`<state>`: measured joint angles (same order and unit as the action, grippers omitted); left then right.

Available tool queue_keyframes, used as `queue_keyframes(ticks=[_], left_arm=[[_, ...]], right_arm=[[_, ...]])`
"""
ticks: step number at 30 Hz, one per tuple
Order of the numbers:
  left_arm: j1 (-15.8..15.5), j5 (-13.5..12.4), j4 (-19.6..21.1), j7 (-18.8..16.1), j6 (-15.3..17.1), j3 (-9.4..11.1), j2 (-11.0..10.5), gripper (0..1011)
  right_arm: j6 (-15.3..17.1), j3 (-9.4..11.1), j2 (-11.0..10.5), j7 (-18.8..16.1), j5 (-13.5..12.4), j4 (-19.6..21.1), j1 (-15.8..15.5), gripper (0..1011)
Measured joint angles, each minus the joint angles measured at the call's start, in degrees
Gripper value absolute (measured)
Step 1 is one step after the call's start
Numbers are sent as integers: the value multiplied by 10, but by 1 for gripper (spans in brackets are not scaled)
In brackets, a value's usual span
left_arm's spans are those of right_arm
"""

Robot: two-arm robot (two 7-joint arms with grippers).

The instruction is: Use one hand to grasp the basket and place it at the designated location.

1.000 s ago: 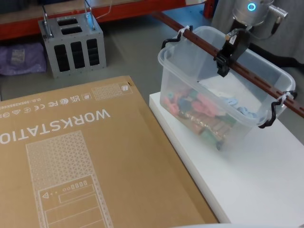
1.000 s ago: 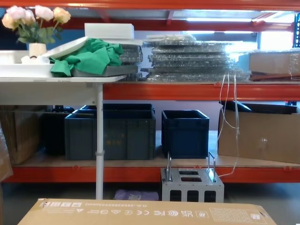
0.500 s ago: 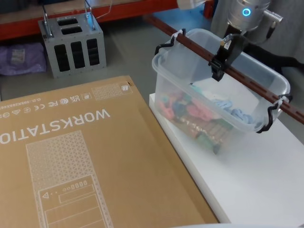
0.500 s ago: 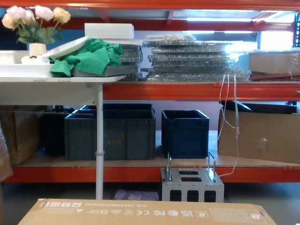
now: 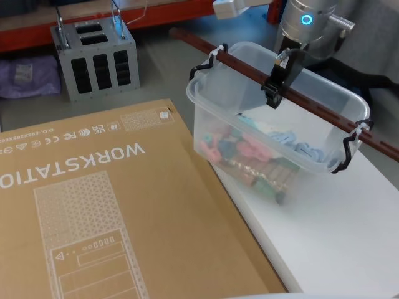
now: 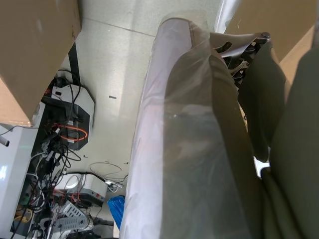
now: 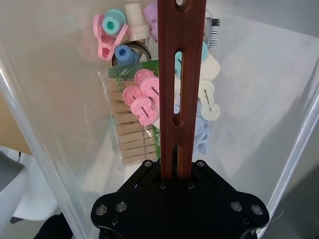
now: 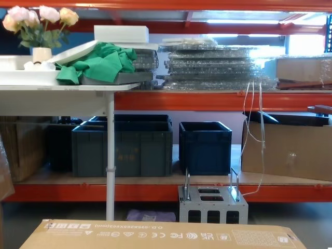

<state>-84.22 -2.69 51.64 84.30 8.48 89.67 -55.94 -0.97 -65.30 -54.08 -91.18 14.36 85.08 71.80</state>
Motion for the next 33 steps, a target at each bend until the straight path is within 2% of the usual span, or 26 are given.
queue_keyframes(ticks=[15,33], left_arm=[[0,0,0,0,0,0,0,0],[0,0,0,0,0,0,0,0]], right_arm=[[-12,-15,18,4,5,-18,22,0],[-64,-39,49,26,12,-22,50,0]])
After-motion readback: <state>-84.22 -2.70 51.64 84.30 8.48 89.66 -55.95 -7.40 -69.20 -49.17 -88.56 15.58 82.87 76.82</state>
